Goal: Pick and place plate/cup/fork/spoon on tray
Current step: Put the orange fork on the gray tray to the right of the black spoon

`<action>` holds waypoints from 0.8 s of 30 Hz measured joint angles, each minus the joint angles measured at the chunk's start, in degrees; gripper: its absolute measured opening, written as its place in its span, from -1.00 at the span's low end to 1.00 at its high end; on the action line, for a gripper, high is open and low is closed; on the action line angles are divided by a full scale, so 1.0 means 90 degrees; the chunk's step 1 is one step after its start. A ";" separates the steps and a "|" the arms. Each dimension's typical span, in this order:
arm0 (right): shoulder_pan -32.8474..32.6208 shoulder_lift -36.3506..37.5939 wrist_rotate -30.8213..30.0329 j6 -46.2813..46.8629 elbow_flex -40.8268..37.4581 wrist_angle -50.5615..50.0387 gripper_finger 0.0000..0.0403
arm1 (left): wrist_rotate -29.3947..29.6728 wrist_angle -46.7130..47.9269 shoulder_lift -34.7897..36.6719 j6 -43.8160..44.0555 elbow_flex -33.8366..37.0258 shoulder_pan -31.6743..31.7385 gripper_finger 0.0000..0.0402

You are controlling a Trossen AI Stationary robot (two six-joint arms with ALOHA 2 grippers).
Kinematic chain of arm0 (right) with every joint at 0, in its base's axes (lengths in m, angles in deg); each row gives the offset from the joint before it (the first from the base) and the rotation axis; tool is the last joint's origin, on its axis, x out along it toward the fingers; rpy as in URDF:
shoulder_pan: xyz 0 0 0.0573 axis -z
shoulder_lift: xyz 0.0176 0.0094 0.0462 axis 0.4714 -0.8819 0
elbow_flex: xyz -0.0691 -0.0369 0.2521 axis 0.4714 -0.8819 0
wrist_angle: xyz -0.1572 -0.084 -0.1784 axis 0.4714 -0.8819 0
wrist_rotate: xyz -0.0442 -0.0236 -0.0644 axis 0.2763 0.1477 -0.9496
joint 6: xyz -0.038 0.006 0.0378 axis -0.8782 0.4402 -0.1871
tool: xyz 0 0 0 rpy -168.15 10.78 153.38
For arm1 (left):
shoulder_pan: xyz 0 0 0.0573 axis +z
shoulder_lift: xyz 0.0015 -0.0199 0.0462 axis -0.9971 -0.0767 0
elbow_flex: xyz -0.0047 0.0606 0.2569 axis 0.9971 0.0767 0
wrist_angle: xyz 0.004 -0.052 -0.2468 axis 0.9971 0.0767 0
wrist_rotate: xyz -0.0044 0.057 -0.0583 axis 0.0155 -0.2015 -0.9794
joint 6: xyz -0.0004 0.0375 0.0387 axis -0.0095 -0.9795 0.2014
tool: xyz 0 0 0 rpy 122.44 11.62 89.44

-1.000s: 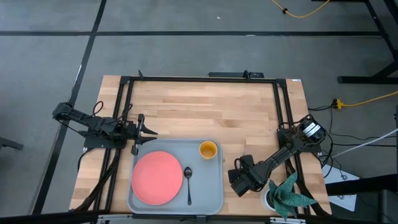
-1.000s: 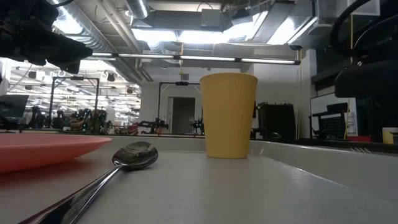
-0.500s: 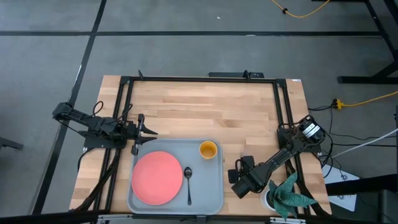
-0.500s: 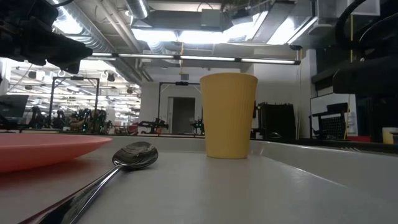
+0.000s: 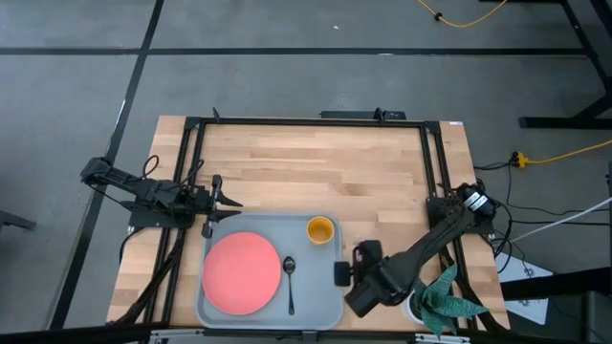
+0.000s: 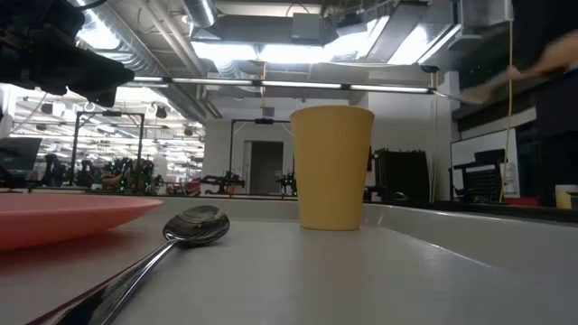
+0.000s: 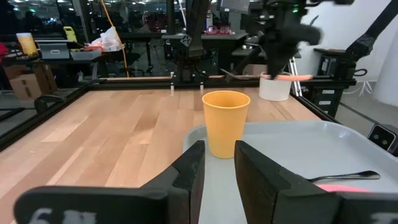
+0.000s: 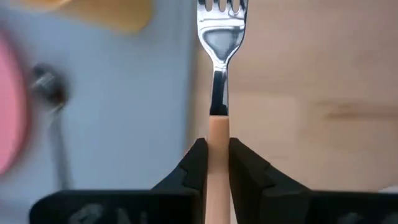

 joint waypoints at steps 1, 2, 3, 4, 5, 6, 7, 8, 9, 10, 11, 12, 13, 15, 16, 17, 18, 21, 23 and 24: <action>0.0002 -0.0054 0.0011 -0.0078 0.0090 0.0201 -0.79 | 0.0000 0.0000 0.0000 0.0002 0.0000 0.0001 -0.60; 0.0004 -0.0116 0.0017 -0.0176 0.0156 0.0407 -0.79 | 0.0000 0.0000 -0.0001 0.0000 0.0000 -0.0001 -0.60; 0.0020 -0.0171 0.0015 -0.0247 0.0207 0.0614 -0.79 | 0.0000 0.0000 0.0000 0.0000 0.0000 0.0002 -0.60; 0.0036 -0.0242 -0.0011 -0.0330 0.0269 0.0828 -0.79 | 0.0000 0.0000 -0.0001 0.0002 0.0000 0.0000 -0.60; 0.0051 -0.0333 -0.0035 -0.0363 0.0335 0.1075 -0.79 | 0.0000 0.0000 -0.0001 0.0000 0.0000 0.0001 -0.60; 0.0076 -0.0426 -0.0071 -0.0425 0.0398 0.1280 -0.79 | 0.0000 0.0000 -0.0001 0.0001 0.0000 -0.0001 -0.60; 0.0113 -0.0536 -0.0088 -0.0512 0.0462 0.1431 -0.79 | 0.0000 0.0000 0.0000 0.0002 0.0000 0.0001 -0.60; 0.0155 -0.0663 -0.0089 -0.0583 0.0523 0.1601 -0.79 | 0.0000 0.0000 0.0000 0.0000 0.0000 0.0002 -0.60; 0.0190 -0.0804 -0.0089 -0.0688 0.0602 0.1798 -0.79 | 0.0000 0.0000 -0.0002 0.0000 0.0000 0.0002 -0.60; 0.0227 -0.0954 -0.0085 -0.0754 0.0692 0.1939 -0.79 | 0.0000 0.0000 0.0000 0.0002 0.0000 0.0002 -0.60; 0.0261 -0.1105 -0.0090 -0.0844 0.0794 0.2001 -0.79 | 0.0000 0.0000 0.0000 0.0002 0.0000 0.0000 -0.60; 0.0298 -0.1257 -0.0087 -0.0881 0.0938 0.1995 -0.79 | 0.0000 0.0000 -0.0001 0.0000 0.0000 0.0000 -0.60; 0.0331 -0.1404 -0.0088 -0.0896 0.1101 0.1996 -0.79 | 0.0000 0.0000 -0.0001 0.0002 0.0000 0.0001 -0.60; 0.0400 -0.1660 -0.0085 -0.1015 0.1435 0.1950 -0.79 | 0.0000 0.0000 0.0000 0.0002 0.0000 0.0002 -0.60; 0.0426 -0.1793 -0.0088 -0.1051 0.1612 0.1953 -0.79 | 0.0000 0.0000 0.0000 0.0000 0.0000 -0.0001 -0.60; 0.0455 -0.1930 -0.0090 -0.1109 0.1784 0.1959 -0.79 | 0.0000 0.0000 -0.0002 0.0000 0.0000 -0.0001 -0.60; 0.0470 -0.2055 -0.0088 -0.1165 0.1947 0.1928 -0.79 | 0.0000 0.0000 0.0000 0.0002 -0.0001 0.0002 -0.60; 0.0542 -0.2399 -0.0094 -0.1159 0.2350 0.1743 -0.79 | 0.0001 0.0000 -0.0001 0.0001 0.0000 0.0002 -0.60; 0.0593 -0.2616 -0.0092 -0.1142 0.2548 0.1618 -0.79 | 0.0000 0.0000 0.0000 0.0000 0.0000 0.0000 -0.60; 0.0617 -0.2713 -0.0090 -0.1082 0.2619 0.1556 -0.79 | 0.0000 0.0000 -0.0001 0.0002 0.0000 0.0002 -0.60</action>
